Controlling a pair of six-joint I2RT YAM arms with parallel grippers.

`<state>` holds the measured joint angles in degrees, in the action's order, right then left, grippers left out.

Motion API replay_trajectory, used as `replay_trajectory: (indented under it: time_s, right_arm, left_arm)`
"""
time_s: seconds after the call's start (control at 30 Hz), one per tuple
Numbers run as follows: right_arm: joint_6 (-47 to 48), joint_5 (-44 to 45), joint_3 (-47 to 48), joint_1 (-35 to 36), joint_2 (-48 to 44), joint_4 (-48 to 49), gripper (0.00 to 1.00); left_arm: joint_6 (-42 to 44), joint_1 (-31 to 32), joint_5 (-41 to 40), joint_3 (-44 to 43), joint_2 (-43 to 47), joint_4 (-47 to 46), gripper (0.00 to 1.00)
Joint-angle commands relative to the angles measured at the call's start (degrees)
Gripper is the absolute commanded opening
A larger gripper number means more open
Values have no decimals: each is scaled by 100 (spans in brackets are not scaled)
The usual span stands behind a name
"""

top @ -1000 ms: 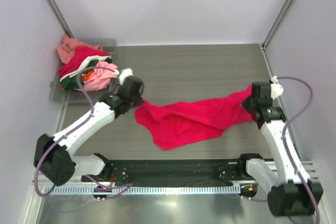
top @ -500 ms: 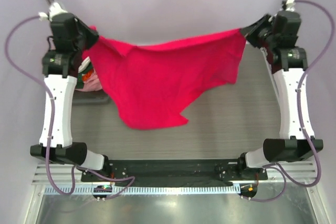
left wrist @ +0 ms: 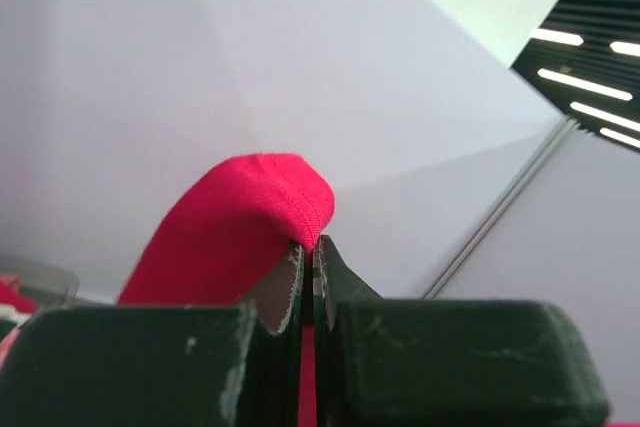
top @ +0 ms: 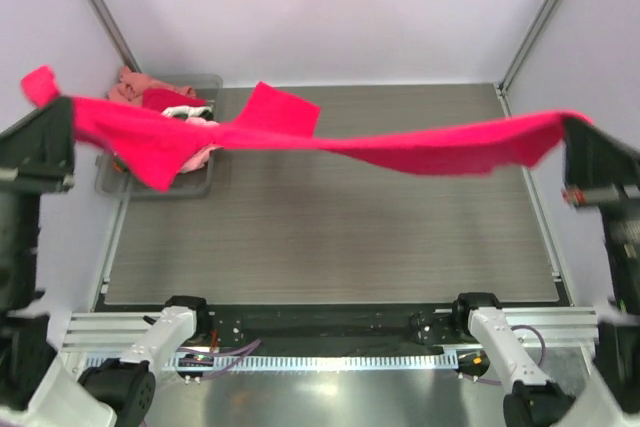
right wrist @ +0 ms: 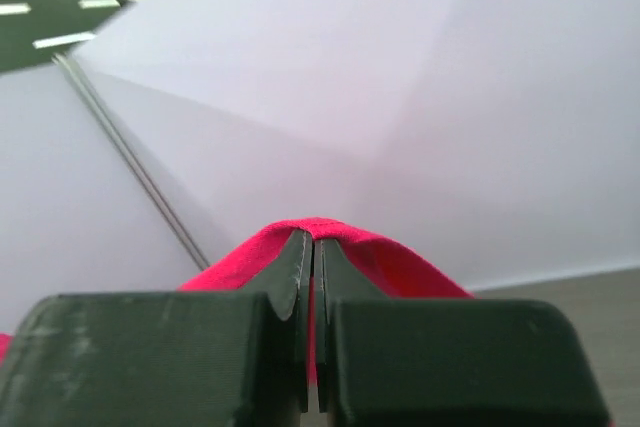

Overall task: Fold and stack the t-shirts
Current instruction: Flatten the tshirt out

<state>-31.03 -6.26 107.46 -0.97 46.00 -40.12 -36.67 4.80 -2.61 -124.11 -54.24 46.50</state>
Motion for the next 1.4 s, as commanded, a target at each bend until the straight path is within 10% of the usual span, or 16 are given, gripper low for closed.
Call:
replay_trajectory:
  time_s: [0.0, 0.2, 0.5, 0.9, 1.1, 1.37]
  right_arm:
    - [255, 582, -32, -17, -398, 13, 1]
    - [229, 1213, -84, -17, -258, -303, 1]
    - [-167, 1215, -2545, -17, 960, 416, 1]
    - [-518, -109, 344, -578, 3634, 654, 1]
    - [-1045, -1217, 839, -904, 4645, 847, 1]
    - [-1467, -1642, -1436, -1291, 4831, 2085, 1]
  left_arm:
    - [195, -5, 173, -95, -34, -97, 0]
    - [-112, -14, 761, 97, -376, -738, 0]
    - [-517, -5, 912, 2391, -1149, -2530, 0]
    - [-359, 83, 1017, -2715, -4481, -2240, 0]
    - [97, 135, 895, -1170, -4375, -3867, 0]
    - [397, 206, 1176, 1447, -3851, -4297, 0]
